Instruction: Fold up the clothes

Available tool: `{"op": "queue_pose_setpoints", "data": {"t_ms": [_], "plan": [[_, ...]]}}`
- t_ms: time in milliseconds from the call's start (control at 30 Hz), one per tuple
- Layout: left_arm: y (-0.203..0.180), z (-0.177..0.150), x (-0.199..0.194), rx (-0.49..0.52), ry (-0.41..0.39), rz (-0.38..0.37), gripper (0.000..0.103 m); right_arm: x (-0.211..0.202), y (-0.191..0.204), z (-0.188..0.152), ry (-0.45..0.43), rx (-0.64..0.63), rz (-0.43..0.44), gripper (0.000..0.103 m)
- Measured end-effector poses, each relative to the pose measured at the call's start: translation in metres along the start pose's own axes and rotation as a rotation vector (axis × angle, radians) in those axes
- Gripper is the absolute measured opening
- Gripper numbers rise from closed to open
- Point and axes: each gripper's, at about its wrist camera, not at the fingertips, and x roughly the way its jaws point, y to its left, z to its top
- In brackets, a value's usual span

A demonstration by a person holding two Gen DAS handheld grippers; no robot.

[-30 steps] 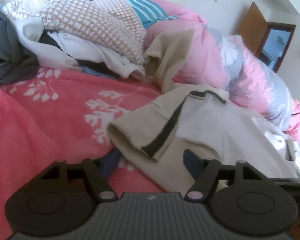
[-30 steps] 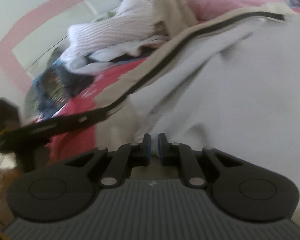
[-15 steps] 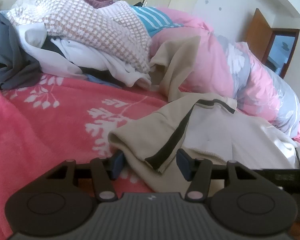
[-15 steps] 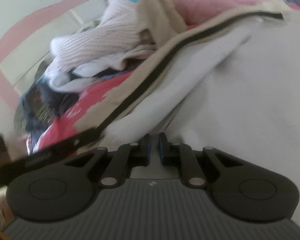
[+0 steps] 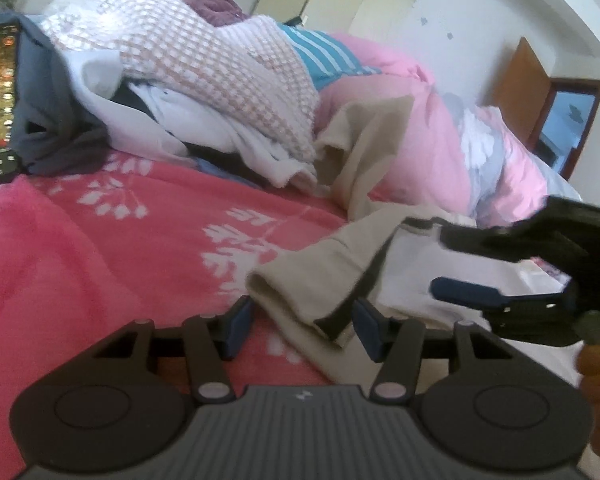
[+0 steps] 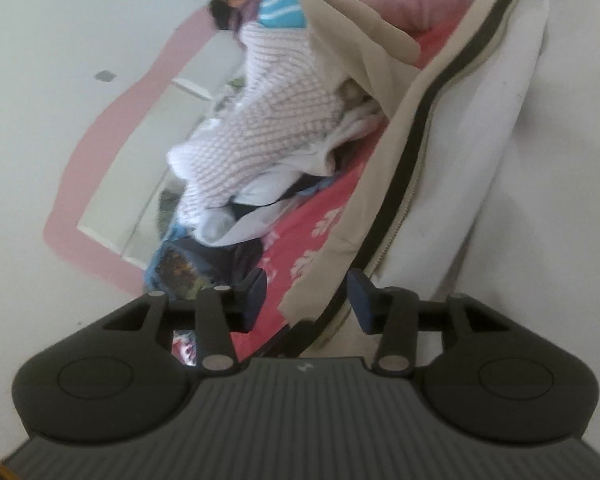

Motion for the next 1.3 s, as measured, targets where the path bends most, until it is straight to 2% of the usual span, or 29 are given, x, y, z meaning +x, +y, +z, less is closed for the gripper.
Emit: {"op": "queue_pose_setpoints", "data": {"t_ms": [233, 500, 633, 767, 833, 900, 1033, 1167, 1300], "plan": [[0.011, -0.001, -0.003, -0.019, 0.007, -0.008, 0.056, 0.041, -0.016, 0.011, -0.012, 0.109, -0.171, 0.045], [0.005, -0.004, -0.002, 0.024, 0.015, 0.016, 0.056, 0.066, -0.016, 0.017, -0.036, 0.093, -0.198, 0.045], [0.006, -0.004, -0.002, 0.025, 0.016, 0.016, 0.056, 0.068, -0.017, 0.015, -0.045, 0.084, -0.194, 0.041], [0.005, -0.004, -0.002, 0.027, 0.014, 0.019, 0.056, 0.066, -0.019, 0.013, -0.058, 0.083, -0.193, 0.028], [0.004, -0.004, -0.002, 0.025, 0.013, 0.021, 0.056, 0.063, -0.024, 0.012, -0.063, 0.102, -0.175, 0.017], [0.005, -0.003, -0.003, 0.008, 0.010, 0.015, 0.056, 0.058, -0.028, 0.012, -0.071, 0.124, -0.146, 0.013], [0.012, 0.000, -0.003, -0.067, 0.003, -0.046, 0.057, 0.046, -0.032, 0.013, -0.090, 0.165, -0.088, 0.010], [0.015, 0.000, -0.003, -0.130, 0.013, -0.164, 0.058, 0.027, -0.035, 0.014, -0.113, 0.203, -0.030, 0.009], [0.002, -0.001, -0.005, -0.097, 0.011, -0.269, 0.059, -0.007, -0.040, 0.014, -0.140, 0.218, -0.013, 0.009]]}}
